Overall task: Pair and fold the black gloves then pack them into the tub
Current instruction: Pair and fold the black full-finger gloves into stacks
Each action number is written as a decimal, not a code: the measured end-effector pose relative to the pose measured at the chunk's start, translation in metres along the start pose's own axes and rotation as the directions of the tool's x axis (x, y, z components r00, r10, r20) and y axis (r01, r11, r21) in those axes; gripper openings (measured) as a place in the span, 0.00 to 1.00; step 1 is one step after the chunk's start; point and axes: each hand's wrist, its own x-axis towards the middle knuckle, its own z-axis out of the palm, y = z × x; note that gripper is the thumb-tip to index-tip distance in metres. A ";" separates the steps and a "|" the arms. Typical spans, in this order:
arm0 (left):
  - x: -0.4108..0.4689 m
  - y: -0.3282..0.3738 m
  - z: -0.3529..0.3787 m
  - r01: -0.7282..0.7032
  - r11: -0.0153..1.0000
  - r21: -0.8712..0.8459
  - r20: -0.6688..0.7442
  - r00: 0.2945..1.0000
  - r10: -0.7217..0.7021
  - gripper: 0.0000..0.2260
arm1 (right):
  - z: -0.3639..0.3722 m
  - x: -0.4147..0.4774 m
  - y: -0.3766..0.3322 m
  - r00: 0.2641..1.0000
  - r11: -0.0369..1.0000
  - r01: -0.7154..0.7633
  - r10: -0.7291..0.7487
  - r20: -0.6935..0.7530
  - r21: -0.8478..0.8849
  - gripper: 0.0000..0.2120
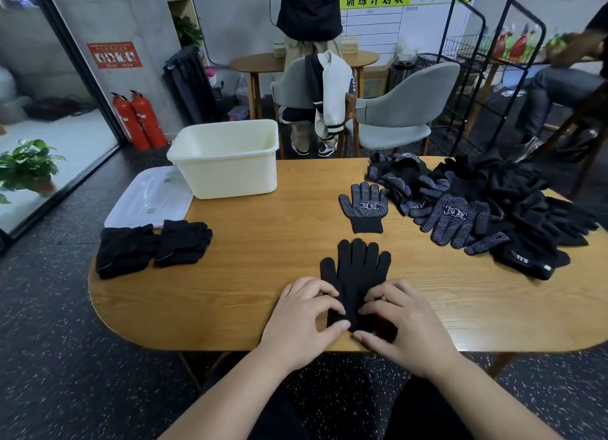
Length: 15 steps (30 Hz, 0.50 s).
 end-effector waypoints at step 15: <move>0.001 0.001 0.001 0.018 1.000 0.004 0.020 1.000 -0.018 0.22 | 0.005 0.001 0.005 0.996 0.997 0.003 0.005 -0.094 0.075 0.08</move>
